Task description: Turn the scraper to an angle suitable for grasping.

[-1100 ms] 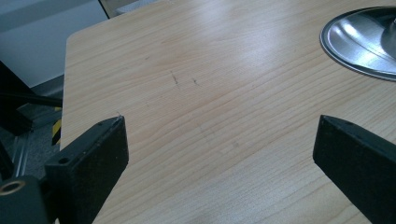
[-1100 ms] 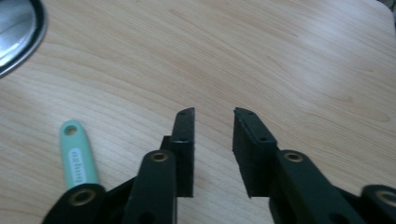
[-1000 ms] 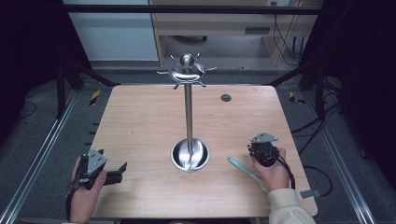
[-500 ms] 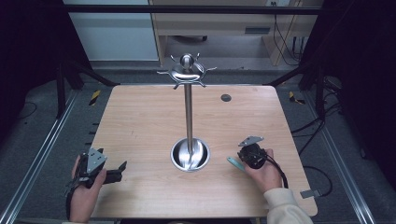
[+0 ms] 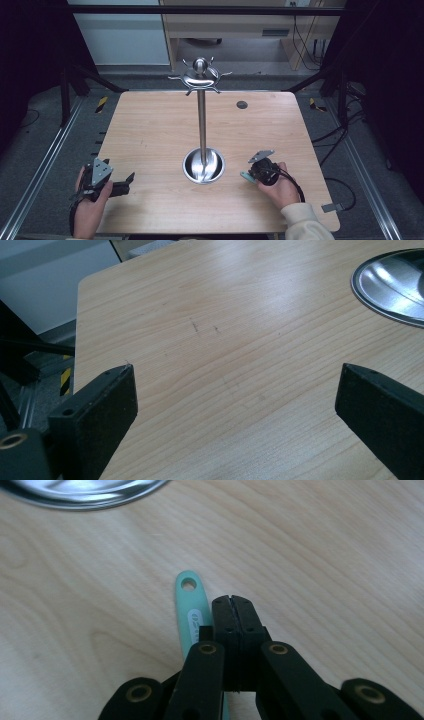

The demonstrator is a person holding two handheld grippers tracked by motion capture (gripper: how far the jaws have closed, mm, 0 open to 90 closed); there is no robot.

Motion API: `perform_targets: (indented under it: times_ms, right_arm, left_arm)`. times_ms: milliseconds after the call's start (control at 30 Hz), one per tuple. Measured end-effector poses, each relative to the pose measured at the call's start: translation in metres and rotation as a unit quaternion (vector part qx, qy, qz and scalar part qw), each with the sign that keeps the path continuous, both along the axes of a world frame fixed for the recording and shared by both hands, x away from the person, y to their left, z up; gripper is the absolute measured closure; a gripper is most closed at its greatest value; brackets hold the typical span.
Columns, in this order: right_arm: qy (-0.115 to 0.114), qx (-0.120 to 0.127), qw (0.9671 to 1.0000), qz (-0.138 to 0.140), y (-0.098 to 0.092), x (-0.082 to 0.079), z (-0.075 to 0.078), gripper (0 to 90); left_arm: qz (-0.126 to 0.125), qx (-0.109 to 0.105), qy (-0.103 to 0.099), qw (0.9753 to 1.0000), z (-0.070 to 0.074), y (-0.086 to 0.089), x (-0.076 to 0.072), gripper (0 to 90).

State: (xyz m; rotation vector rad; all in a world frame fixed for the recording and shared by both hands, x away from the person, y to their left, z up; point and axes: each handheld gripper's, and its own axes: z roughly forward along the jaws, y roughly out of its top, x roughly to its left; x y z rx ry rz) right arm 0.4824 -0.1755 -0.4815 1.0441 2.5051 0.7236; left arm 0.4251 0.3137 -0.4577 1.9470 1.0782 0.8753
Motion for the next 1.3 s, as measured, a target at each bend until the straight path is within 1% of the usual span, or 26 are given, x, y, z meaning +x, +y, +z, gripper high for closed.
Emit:
perform_targets:
  times_ms: [33, 67, 100, 133, 200, 233, 267, 333, 400, 433, 467, 500, 533, 567, 633, 667, 733, 767, 833, 867, 933, 967, 1033, 1100, 1200, 1300]
  right_arm:
    - [0.001, 0.001, 0.9999, 0.011, 0.002, -0.002, 0.0, 90.0]
    - [0.008, 0.001, 0.9997, 0.024, 0.005, -0.007, 0.001, 90.0]
    - [0.011, 0.003, 0.9994, 0.032, 0.007, -0.01, 0.001, 90.0]
    - [0.011, 0.003, 0.9994, 0.032, 0.007, -0.01, 0.001, 90.0]
    - [0.015, 0.002, 0.999, 0.041, 0.01, -0.014, 0.002, 90.0]
    - [0.014, 0.009, 0.9986, 0.05, 0.011, -0.015, 0.003, 90.0]
    - [0.013, 0.015, 0.9984, 0.053, 0.011, -0.015, 0.006, 90.0]
    - [0.01, 0.01, 0.9982, 0.058, 0.011, -0.016, 0.011, 90.0]
    - [0.017, 0.001, 0.9979, 0.062, 0.011, -0.016, 0.016, 90.0]
    - [0.017, -0.008, 0.9978, 0.063, 0.012, -0.016, 0.019, 90.0]
    - [0.024, -0.022, 0.9974, 0.064, 0.013, -0.015, 0.025, 90.0]
    - [0.026, -0.029, 0.997, 0.067, 0.013, -0.014, 0.027, 90.0]
    - [0.026, -0.029, 0.997, 0.067, 0.013, -0.014, 0.027, 90.0]
    - [0.034, -0.034, 0.9964, 0.069, 0.014, -0.013, 0.03, 90.0]
    - [0.046, -0.049, 0.9949, 0.076, 0.016, -0.011, 0.035, 89.2]
    - [0.047, -0.057, 0.9939, 0.082, 0.017, -0.01, 0.038, 88.7]
    - [0.058, -0.063, 0.9923, 0.09, 0.021, -0.009, 0.043, 86.5]
    - [0.073, -0.07, 0.9894, 0.105, 0.026, -0.006, 0.046, 83.9]
    - [0.075, -0.073, 0.9887, 0.107, 0.027, -0.005, 0.046, 82.9]
    - [0.081, -0.078, 0.9873, 0.111, 0.029, -0.004, 0.046, 81.7]
    - [0.087, -0.09, 0.9852, 0.118, 0.032, -0.002, 0.046, 77.6]
    - [0.095, -0.094, 0.9834, 0.123, 0.033, 0.0, 0.046, 73.0]
    - [0.098, -0.095, 0.9828, 0.124, 0.034, 0.0, 0.046, 72.1]
    - [0.106, -0.105, 0.9805, 0.128, 0.035, 0.0, 0.045, 70.0]
    - [0.113, -0.113, 0.9782, 0.132, 0.036, 0.001, 0.043, 67.7]
    - [0.123, -0.119, 0.9765, 0.131, 0.036, 0.002, 0.04, 65.5]
  left_arm:
    - [-0.001, 0.001, 0.0, 1.0, 0.0, 0.0, 0.0, 3.1]
    - [-0.002, 0.002, 0.001, 1.0, 0.0, -0.001, 0.0, 3.1]
    - [-0.002, 0.001, 0.001, 1.0, 0.0, -0.001, -0.001, 3.1]
    - [-0.003, 0.002, 0.001, 1.0, 0.0, -0.002, -0.001, 3.1]
    - [-0.005, 0.002, 0.003, 1.0, -0.001, -0.003, -0.001, 3.1]
    - [-0.005, 0.002, 0.005, 1.0, -0.002, -0.003, -0.002, 3.1]
    - [-0.005, 0.002, 0.006, 1.0, -0.002, -0.003, -0.002, 3.1]
    - [-0.006, 0.002, 0.006, 1.0, -0.002, -0.003, -0.004, 3.1]
    - [-0.005, -0.001, 0.004, 1.0, -0.002, -0.002, -0.004, 3.1]
    - [-0.005, -0.002, 0.003, 1.0, -0.001, -0.002, -0.004, 3.1]
    - [-0.005, -0.002, 0.003, 1.0, -0.001, -0.002, -0.004, 3.1]
    - [-0.004, -0.002, 0.002, 1.0, -0.001, -0.002, -0.004, 3.1]
    - [-0.004, 0.0, 0.002, 1.0, 0.0, -0.002, -0.005, 3.1]
    - [-0.004, 0.001, 0.002, 1.0, 0.0, -0.003, -0.005, 3.1]
    - [-0.005, 0.002, -0.001, 1.0, 0.001, -0.003, -0.007, 3.1]
    - [-0.006, 0.002, -0.002, 1.0, 0.002, -0.004, -0.008, 3.1]
    - [-0.007, 0.003, -0.001, 1.0, 0.001, -0.004, -0.008, 3.0]
    - [-0.007, 0.002, -0.001, 1.0, 0.001, -0.004, -0.007, 3.1]
    - [-0.008, 0.003, 0.001, 1.0, 0.0, -0.005, -0.006, 3.1]
    - [-0.008, 0.003, 0.001, 1.0, 0.0, -0.005, -0.005, 3.1]
    - [-0.008, 0.003, 0.001, 1.0, 0.0, -0.004, -0.005, 3.1]
    - [-0.008, 0.003, 0.001, 1.0, 0.0, -0.004, -0.005, 3.1]
    - [-0.008, 0.003, 0.002, 1.0, 0.0, -0.004, -0.005, 3.1]
    - [-0.008, 0.005, 0.002, 1.0, 0.0, -0.004, -0.005, 3.1]
    - [-0.004, 0.006, -0.005, 1.0, 0.002, -0.005, -0.007, 3.1]
    - [-0.003, 0.005, -0.003, 1.0, 0.001, -0.003, -0.007, 3.1]
